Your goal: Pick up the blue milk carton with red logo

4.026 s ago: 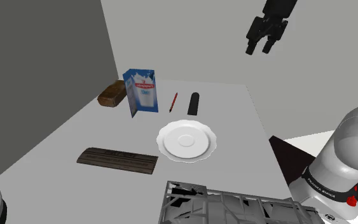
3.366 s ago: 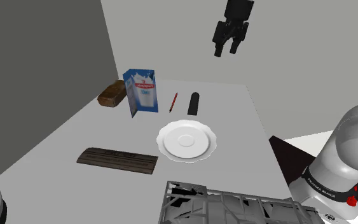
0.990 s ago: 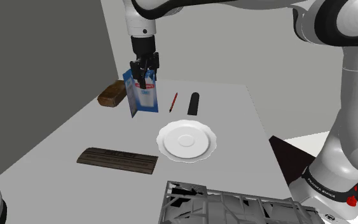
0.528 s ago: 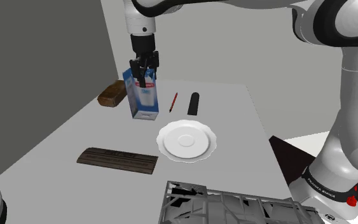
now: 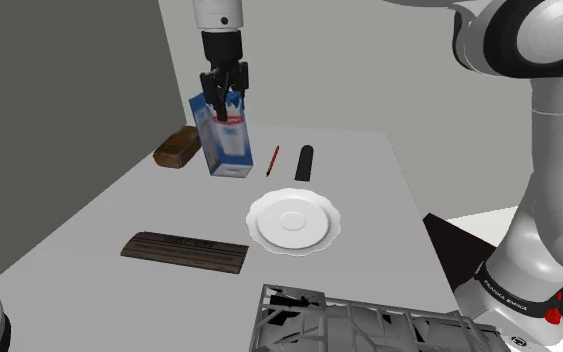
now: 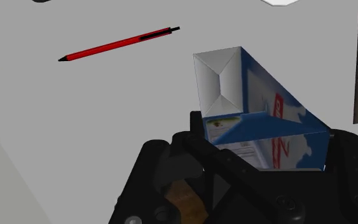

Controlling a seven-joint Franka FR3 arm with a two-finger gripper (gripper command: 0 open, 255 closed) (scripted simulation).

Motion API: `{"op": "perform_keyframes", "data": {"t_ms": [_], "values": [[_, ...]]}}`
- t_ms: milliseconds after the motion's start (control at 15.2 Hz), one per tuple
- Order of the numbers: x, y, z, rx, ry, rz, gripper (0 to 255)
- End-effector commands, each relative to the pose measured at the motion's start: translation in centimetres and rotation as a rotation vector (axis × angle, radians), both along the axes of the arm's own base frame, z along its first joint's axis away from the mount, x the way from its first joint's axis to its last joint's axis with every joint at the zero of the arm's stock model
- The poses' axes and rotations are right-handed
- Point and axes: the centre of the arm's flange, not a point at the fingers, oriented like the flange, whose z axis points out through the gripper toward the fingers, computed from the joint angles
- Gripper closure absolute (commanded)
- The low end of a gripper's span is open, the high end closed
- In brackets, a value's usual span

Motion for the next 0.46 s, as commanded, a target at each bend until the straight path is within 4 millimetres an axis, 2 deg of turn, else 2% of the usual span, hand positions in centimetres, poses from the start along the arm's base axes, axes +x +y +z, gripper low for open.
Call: {"op": "perform_keyframes", "data": {"t_ms": [0, 264, 396], "values": [[0.0, 0.0, 1.2, 0.001, -0.001, 0.000, 255], [0.0, 0.0, 3.3, 0.001, -0.001, 0.000, 255], [0.0, 0.0, 3.4, 0.001, -0.001, 0.000, 255]]}}
